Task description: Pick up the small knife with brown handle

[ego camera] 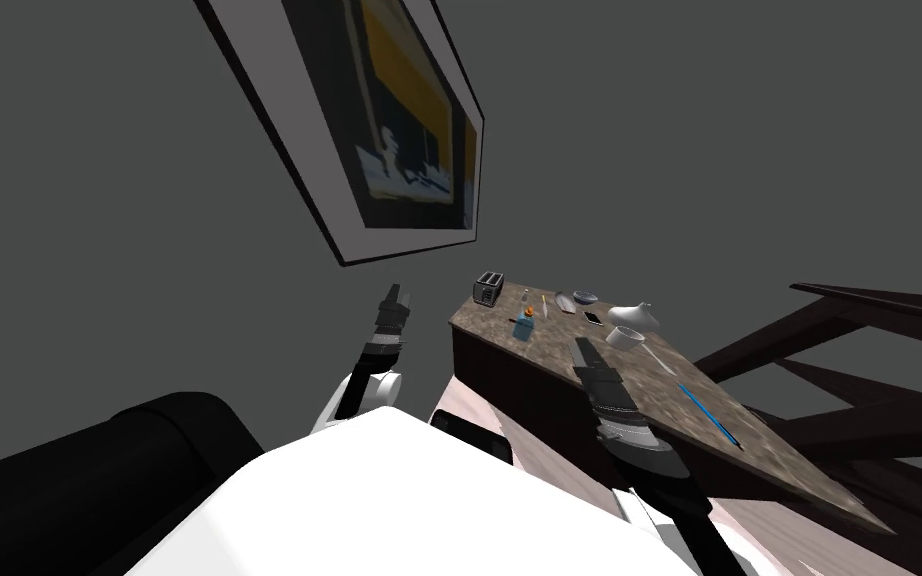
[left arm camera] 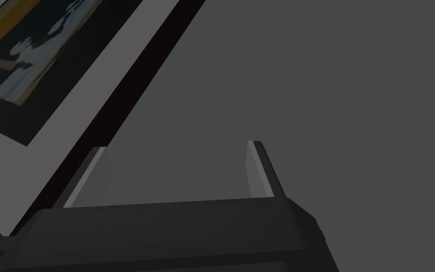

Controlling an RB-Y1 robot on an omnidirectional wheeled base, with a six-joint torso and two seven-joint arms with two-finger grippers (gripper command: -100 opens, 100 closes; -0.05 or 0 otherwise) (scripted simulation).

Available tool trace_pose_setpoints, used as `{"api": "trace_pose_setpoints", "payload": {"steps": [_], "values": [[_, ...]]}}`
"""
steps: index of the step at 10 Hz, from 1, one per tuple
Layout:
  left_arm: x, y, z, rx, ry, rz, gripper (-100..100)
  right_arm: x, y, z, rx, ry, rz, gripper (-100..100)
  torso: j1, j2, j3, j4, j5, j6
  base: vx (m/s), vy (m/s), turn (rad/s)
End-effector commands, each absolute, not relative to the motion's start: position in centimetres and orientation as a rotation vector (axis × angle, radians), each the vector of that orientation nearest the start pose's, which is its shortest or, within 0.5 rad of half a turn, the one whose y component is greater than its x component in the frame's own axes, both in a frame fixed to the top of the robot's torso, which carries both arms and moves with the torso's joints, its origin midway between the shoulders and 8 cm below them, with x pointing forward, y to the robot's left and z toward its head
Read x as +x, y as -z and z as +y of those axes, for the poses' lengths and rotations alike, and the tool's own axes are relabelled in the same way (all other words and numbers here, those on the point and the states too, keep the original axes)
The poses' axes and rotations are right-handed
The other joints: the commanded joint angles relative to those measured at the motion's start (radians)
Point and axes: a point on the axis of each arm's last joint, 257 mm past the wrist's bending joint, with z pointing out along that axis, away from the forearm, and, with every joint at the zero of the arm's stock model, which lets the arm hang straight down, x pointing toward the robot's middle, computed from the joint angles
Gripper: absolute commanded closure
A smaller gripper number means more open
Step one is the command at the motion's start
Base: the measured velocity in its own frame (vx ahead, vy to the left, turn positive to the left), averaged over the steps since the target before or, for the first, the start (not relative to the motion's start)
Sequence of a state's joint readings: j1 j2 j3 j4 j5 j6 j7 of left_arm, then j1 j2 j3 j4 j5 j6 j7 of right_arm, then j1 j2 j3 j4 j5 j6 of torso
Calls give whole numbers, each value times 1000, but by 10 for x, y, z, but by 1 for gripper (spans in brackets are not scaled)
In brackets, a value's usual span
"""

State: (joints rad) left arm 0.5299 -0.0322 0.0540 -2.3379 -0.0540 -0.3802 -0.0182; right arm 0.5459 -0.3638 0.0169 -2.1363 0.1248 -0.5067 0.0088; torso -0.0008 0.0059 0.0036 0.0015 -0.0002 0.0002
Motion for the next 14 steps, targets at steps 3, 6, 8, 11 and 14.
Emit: {"api": "trace_pose_setpoints", "payload": {"steps": [3, 6, 8, 11, 14], "values": [[346, -18, 301, -707, 1161, 677, 0, 363, 108, -254, 363, -1106, 1240, -100, 0, 1, 0, 0, 0, 0, -108, 3, 128], [346, -18, 301, -707, 1161, 676, 0, 362, 134, -261, 315, -1068, 1333, -100, 0, 2, 1, 0, 0, 0, -115, 9, 117], [346, -18, 301, -707, 1161, 677, 0, 360, 156, -269, 273, -1034, 1405, -100, -1, 2, 1, 0, 0, -1, -108, 3, 150], [346, -18, 301, -707, 1161, 677, 0, 354, 185, -280, 184, -986, 1510, -100, -1, 0, 0, 0, 0, 0, -99, 10, 181], [346, -18, 301, -707, 1160, 677, 0, 350, 209, -296, 130, -938, 1597, -100, -1, -3, -2, -1, 0, 0, -56, 11, 100]]}}
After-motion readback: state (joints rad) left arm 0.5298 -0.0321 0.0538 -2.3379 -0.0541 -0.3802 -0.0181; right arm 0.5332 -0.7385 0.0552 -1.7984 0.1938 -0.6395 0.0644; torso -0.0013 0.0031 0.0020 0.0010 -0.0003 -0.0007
